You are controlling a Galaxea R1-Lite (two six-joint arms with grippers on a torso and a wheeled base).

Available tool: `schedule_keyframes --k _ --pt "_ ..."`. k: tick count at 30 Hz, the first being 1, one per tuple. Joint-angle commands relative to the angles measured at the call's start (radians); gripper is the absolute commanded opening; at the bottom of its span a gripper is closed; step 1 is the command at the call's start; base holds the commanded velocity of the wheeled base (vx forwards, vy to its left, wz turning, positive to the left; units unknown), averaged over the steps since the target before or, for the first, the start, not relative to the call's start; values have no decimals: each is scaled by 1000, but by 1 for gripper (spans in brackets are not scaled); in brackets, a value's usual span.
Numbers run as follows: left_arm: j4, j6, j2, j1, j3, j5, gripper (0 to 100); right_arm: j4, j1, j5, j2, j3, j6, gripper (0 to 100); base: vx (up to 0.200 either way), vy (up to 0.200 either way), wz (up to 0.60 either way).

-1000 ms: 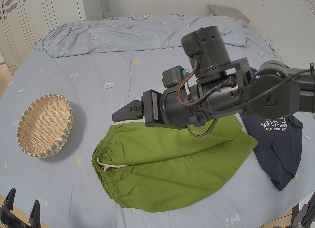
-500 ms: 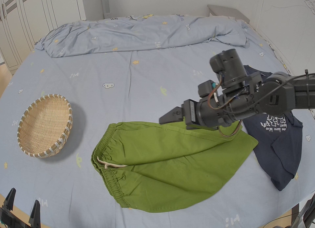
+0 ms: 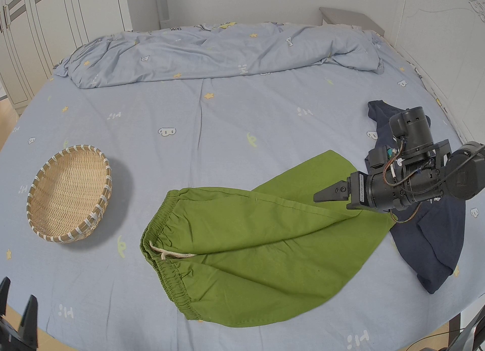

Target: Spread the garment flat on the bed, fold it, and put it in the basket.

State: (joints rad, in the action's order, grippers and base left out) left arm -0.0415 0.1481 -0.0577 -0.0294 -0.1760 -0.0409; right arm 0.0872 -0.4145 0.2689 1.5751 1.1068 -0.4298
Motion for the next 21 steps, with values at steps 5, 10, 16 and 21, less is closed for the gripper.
schedule_keyframes --k 5,10,16,21 --pt "-371 223 -498 -93 -441 -505 100 -165 89 -4 -198 -246 23 100 0 0 0" --pt "-344 320 -761 -123 -435 -651 100 -165 151 -4 -256 -255 19 100 0 0 0" --pt "-156 312 -1033 -124 -396 -663 100 -162 171 -2 -277 -259 26 100 0 0 0" --pt "158 228 -1278 -124 -203 -623 100 -167 174 -4 -274 -278 34 100 0 0 0"
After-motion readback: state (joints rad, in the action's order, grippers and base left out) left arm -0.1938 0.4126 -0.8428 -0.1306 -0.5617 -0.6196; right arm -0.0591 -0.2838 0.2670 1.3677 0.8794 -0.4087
